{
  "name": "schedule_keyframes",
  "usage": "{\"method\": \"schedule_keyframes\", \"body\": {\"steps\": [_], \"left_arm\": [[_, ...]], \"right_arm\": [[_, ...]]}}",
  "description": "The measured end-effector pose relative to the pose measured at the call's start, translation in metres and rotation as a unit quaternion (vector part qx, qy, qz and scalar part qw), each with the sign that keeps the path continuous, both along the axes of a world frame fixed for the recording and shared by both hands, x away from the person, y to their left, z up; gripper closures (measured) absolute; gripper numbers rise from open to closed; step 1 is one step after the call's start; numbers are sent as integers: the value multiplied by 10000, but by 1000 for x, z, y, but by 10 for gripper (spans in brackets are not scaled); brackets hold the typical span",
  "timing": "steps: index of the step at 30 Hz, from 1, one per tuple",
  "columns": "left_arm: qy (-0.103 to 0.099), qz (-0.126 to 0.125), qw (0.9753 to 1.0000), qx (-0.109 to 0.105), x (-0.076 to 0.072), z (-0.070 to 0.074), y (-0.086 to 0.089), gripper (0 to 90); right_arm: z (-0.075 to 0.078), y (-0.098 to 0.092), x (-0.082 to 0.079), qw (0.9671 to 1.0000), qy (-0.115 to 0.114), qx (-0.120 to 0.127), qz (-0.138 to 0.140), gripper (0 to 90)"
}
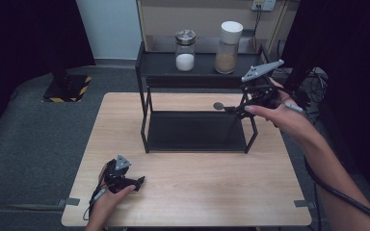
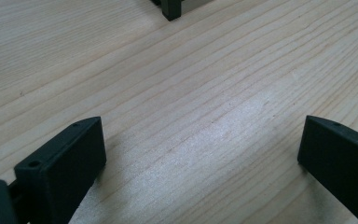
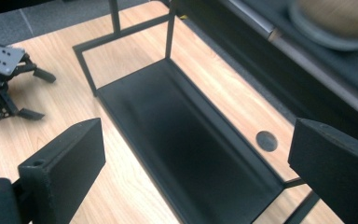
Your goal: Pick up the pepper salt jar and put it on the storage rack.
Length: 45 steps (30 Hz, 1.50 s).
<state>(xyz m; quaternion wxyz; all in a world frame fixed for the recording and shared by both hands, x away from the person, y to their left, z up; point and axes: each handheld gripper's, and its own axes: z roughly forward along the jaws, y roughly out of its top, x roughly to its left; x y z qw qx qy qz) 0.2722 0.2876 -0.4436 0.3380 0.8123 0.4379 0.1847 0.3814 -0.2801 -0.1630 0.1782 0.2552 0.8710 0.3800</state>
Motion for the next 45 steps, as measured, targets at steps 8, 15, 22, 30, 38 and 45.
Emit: {"method": "schedule_keyframes", "body": {"steps": [8, 15, 22, 30, 38, 45], "left_arm": [[0, 0, 10000, 0, 0, 0, 0, 0], [0, 0, 10000, 1, 0, 0, 0, 0], [0, 0, 10000, 1, 0, 0, 0, 0], [-1, 0, 10000, 1, 0, 0, 0, 0], [-3, 4, 10000, -5, 0, 0, 0, 0], [-3, 5, 10000, 2, 0, 0, 0, 0]], "right_arm": [[-30, 4, -2, 9998, 173, -101, 62, 43], [-60, 5, -1, 9993, 347, -159, 60, 45], [-83, 1, -2, 9991, 416, -55, 13, 46], [-113, -7, -5, 9986, 521, 78, -72, 46], [-140, -12, -10, 9980, 602, 116, -145, 47], [-168, -20, -19, 9974, 644, 280, -188, 47]]}}
